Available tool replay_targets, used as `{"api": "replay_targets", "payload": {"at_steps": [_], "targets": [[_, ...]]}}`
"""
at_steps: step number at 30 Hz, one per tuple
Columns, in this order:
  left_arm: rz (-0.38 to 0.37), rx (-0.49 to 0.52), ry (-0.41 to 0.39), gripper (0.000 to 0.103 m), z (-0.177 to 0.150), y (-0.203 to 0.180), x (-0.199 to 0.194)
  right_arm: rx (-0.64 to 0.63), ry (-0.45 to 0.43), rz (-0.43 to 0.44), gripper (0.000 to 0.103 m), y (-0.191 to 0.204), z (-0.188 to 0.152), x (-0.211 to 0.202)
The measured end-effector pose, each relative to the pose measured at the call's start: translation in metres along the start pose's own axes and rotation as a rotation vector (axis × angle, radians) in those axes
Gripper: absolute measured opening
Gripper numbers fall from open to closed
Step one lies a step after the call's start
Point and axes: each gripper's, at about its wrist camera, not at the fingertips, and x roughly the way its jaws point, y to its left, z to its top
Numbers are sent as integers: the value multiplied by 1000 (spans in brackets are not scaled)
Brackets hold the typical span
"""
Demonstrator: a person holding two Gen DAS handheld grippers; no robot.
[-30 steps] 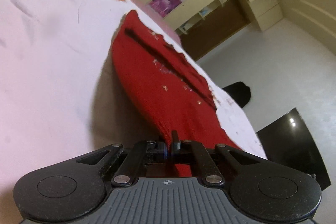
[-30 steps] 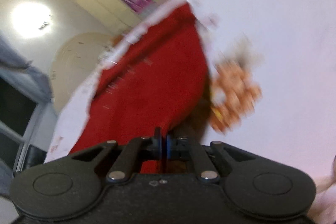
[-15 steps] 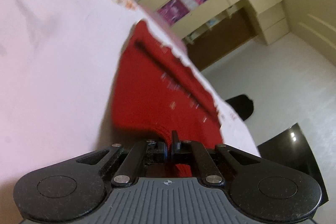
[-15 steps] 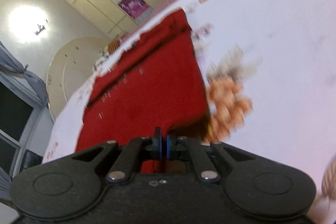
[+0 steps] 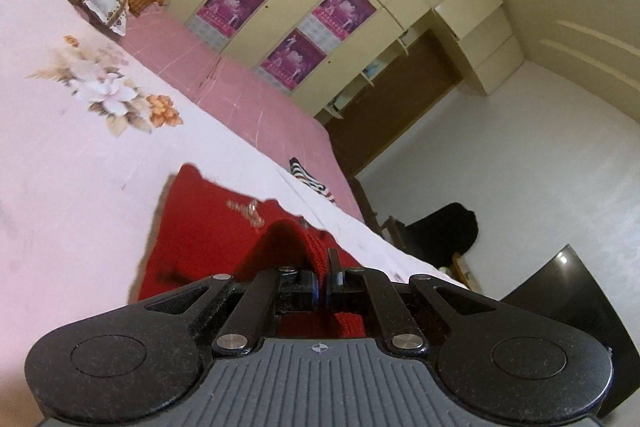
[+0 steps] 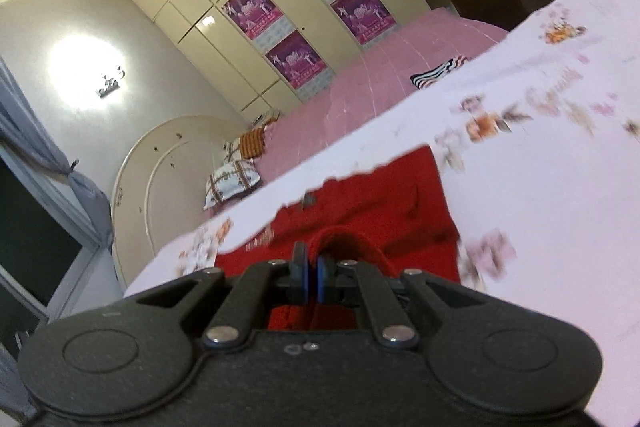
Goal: Fold small clothes
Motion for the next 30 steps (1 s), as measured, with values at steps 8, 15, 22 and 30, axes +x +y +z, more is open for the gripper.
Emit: {"api": "replay_targets", "payload": {"at_steps": [8,15,22,30], "targets": [[78,5,65,3,31,10,75,120,48,7,5,-42,38,82],[157,-17,141,3,35,31,122,186,106,7,5,-74,44,143],[171,-64,198,3,29,52,156,254,161,7,5,-99,45,181],[112,-72,177,44,34,61,175,336,134,79,36,-119,48,196]]}}
